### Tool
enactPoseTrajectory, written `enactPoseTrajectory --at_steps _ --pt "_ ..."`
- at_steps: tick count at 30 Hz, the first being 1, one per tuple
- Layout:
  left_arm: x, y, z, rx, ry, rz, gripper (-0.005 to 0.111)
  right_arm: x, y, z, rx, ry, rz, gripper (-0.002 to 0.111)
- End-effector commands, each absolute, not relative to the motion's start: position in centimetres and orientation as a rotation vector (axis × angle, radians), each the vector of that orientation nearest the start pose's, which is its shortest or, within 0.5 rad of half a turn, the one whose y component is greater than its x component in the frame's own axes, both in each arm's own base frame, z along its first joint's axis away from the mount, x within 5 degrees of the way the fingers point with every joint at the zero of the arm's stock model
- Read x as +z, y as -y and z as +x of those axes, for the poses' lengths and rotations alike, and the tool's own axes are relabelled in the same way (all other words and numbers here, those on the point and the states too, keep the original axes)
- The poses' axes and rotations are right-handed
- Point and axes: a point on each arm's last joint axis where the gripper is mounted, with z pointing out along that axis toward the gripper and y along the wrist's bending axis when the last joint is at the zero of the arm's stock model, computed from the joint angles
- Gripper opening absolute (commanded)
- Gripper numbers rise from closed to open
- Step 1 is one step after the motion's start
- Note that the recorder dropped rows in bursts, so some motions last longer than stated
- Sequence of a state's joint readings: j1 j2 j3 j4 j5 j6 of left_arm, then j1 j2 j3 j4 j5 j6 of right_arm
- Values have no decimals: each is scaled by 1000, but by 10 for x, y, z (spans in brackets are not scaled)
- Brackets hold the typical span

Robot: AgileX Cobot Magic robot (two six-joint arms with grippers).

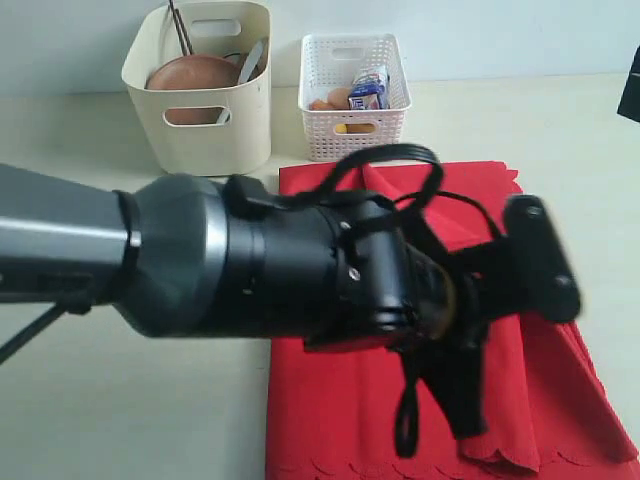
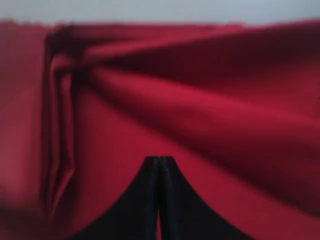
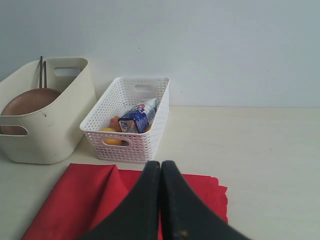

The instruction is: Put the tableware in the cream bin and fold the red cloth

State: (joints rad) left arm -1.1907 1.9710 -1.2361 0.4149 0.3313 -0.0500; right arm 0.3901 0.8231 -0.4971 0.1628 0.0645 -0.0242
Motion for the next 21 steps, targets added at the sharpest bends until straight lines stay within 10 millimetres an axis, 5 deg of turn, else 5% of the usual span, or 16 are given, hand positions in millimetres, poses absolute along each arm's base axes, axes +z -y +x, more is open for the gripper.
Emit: enactPoseTrajectory --at_steps 1,7,11,15,21 --pt "141 343 195 -120 -2020 1621 1 291 -65 160 361 -1866 -247 0" --pt "114 332 212 -129 -2056 1596 1 291 -65 160 361 -1866 -247 0" --pt "100 339 223 -134 -1922 1678 1 291 -65 160 362 -1865 -245 0" --pt "125 359 257 -195 -1828 1541 1 292 -65 160 362 -1863 -244 0" --pt "196 364 311 -233 -1784 1251 1 291 -65 160 362 -1865 -244 0"
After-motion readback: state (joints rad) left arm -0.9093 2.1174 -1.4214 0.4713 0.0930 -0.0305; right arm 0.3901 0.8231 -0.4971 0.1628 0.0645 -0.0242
